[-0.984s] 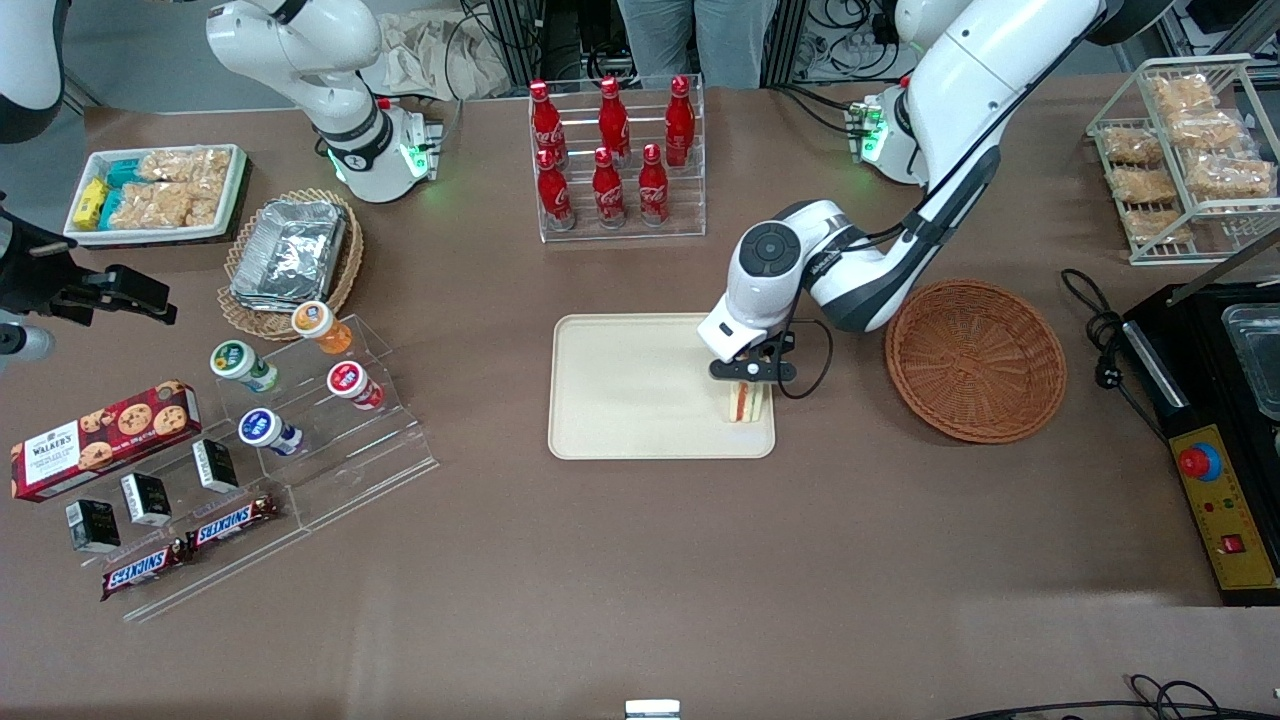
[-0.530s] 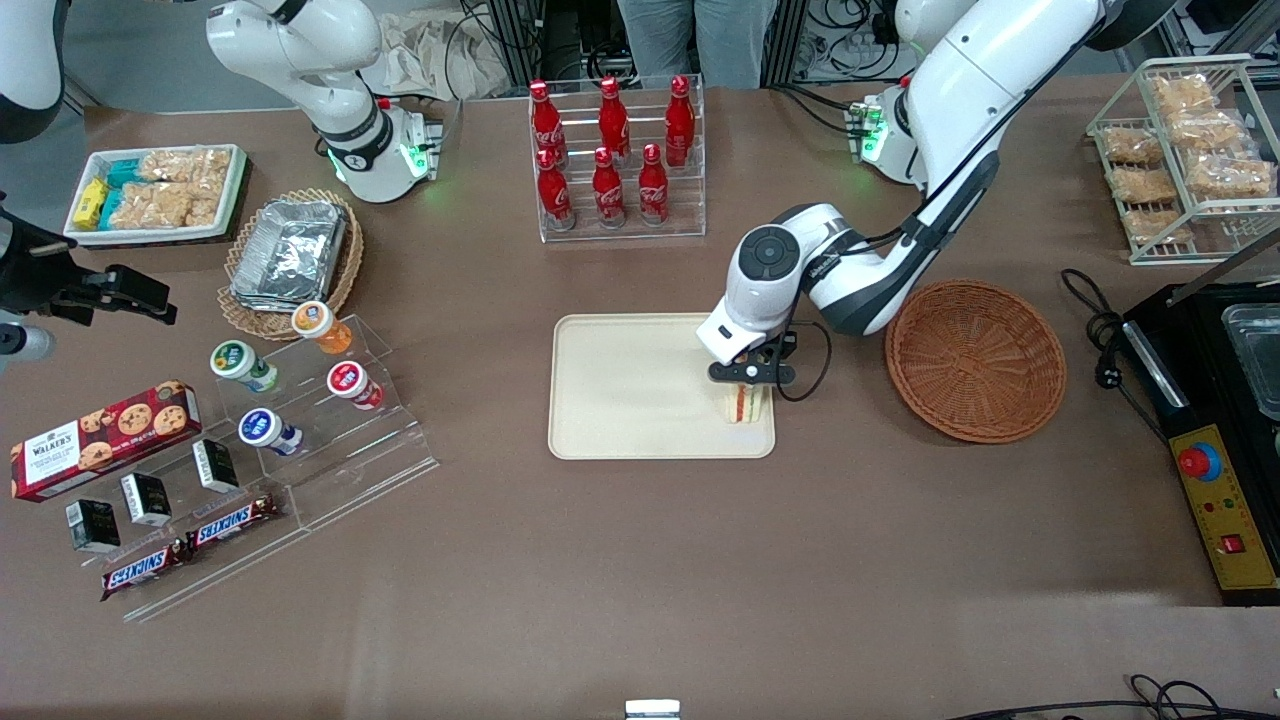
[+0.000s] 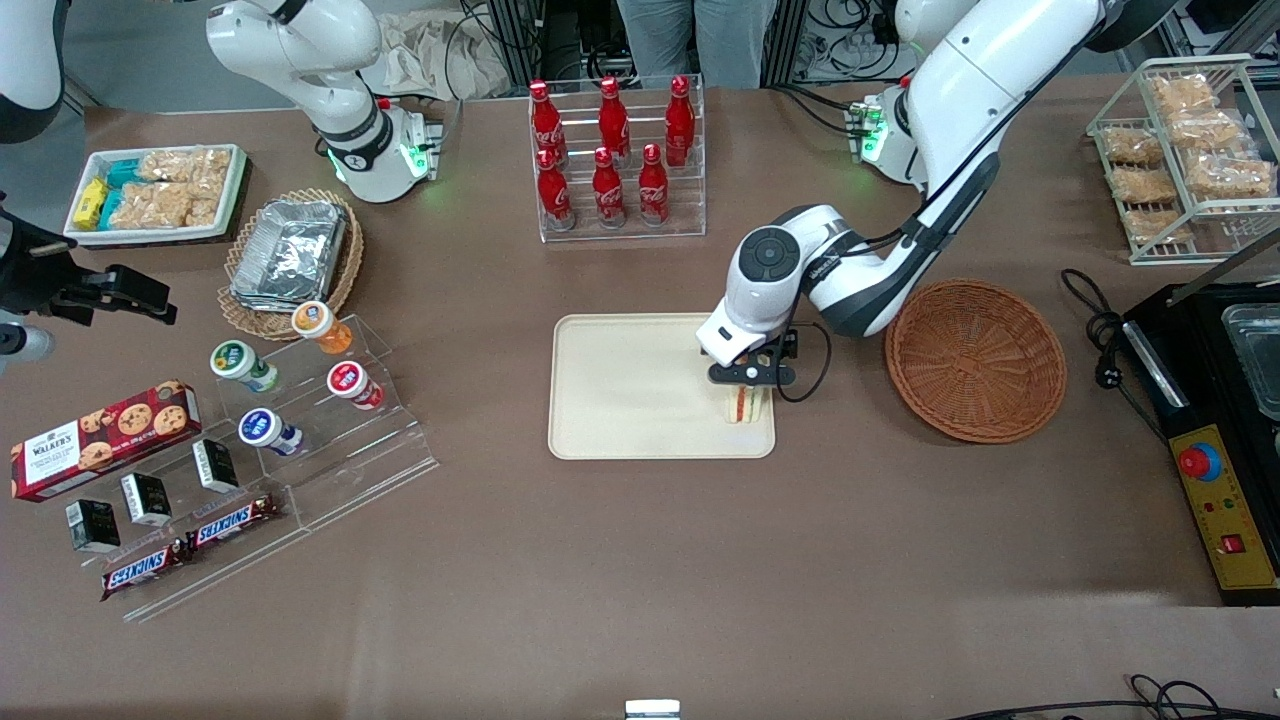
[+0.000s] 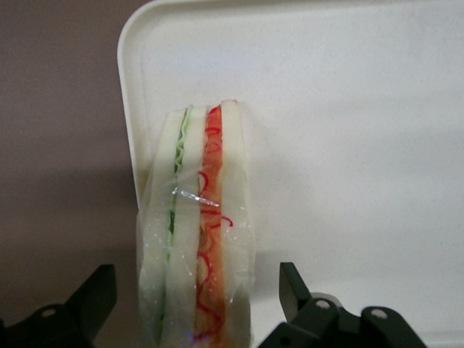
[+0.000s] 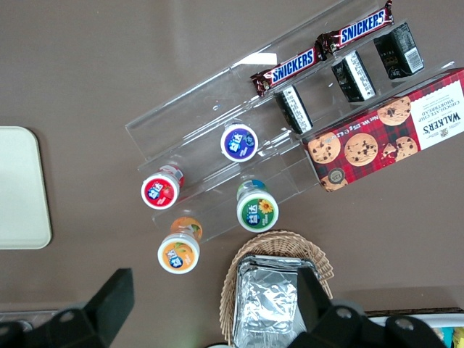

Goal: Place sandwich from basket to tray
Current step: 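Set the sandwich upright on the tray and open the left gripper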

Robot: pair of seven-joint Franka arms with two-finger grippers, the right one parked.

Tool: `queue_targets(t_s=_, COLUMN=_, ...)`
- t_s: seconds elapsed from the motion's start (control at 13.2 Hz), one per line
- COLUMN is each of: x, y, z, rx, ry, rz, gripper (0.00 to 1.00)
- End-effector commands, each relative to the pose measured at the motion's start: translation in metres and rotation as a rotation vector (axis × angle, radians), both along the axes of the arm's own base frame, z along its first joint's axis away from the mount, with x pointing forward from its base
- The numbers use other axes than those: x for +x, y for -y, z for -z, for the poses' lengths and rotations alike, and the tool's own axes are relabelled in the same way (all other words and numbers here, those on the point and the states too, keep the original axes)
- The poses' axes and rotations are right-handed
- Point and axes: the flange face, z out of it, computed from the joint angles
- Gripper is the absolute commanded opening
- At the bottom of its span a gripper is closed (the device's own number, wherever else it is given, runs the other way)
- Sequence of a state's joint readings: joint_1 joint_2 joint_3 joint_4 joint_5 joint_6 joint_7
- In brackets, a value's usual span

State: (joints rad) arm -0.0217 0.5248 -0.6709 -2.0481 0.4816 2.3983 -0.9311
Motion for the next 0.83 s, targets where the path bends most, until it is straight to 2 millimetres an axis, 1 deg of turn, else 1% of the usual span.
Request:
queue_targets(t_s=0.0, x=0.009, y=0.001, z=-0.029, rx=0.004, ry=0.067, rz=-0.075, gripper=1.00)
queue_targets(t_s=0.15, x=0.013, y=0.000, z=-0.056, rx=-0.001, ry=0.114, rz=-0.086, gripper=1.00)
queue_targets(t_s=0.3, x=0.018, y=-0.005, z=-0.081, rx=0.002, ry=0.143, rz=-0.113, gripper=1.00)
queue_targets(t_s=0.38, x=0.027, y=-0.013, z=-0.093, rx=-0.008, ry=0.137, rz=-0.146, gripper=1.00)
queue_targets(t_s=0.53, x=0.043, y=-0.018, z=-0.120, rx=-0.004, ry=0.118, rz=-0.178, gripper=1.00)
queue_targets(t_s=0.61, x=0.053, y=-0.021, z=-0.136, rx=-0.001, ry=0.088, rz=-0.176, gripper=1.00)
queue_targets(t_s=0.68, x=0.067, y=-0.031, z=-0.153, rx=-0.005, ry=0.041, rz=-0.164, gripper=1.00)
queue_targets(t_s=0.76, x=0.075, y=-0.035, z=-0.172, rx=-0.013, ry=0.002, rz=-0.131, gripper=1.00)
